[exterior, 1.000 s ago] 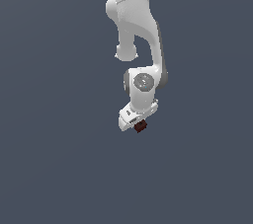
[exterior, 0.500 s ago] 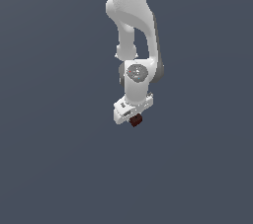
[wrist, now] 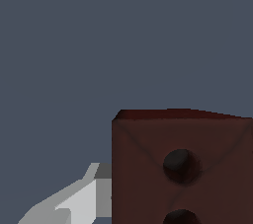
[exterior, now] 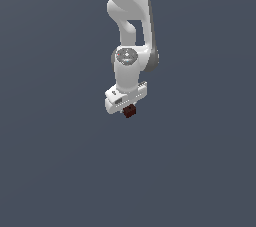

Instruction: Pick up the object and move it to a goal position.

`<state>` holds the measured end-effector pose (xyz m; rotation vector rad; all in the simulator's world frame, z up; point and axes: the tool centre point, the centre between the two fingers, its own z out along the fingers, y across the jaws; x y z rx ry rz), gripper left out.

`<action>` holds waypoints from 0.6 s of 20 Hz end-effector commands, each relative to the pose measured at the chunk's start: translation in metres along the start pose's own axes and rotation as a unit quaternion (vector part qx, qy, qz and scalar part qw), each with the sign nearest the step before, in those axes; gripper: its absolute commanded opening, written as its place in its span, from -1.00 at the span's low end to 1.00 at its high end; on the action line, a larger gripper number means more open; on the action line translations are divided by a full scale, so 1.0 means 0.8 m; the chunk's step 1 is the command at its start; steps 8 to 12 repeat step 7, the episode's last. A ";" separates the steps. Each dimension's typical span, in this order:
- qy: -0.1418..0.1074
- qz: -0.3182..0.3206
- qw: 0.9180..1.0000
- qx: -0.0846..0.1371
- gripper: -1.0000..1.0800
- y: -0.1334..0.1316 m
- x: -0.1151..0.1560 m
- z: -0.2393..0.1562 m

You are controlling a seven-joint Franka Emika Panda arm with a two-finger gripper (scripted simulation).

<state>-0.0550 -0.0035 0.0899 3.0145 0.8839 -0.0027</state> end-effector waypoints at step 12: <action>0.001 -0.001 1.000 0.000 -1.00 0.006 -0.020 -0.018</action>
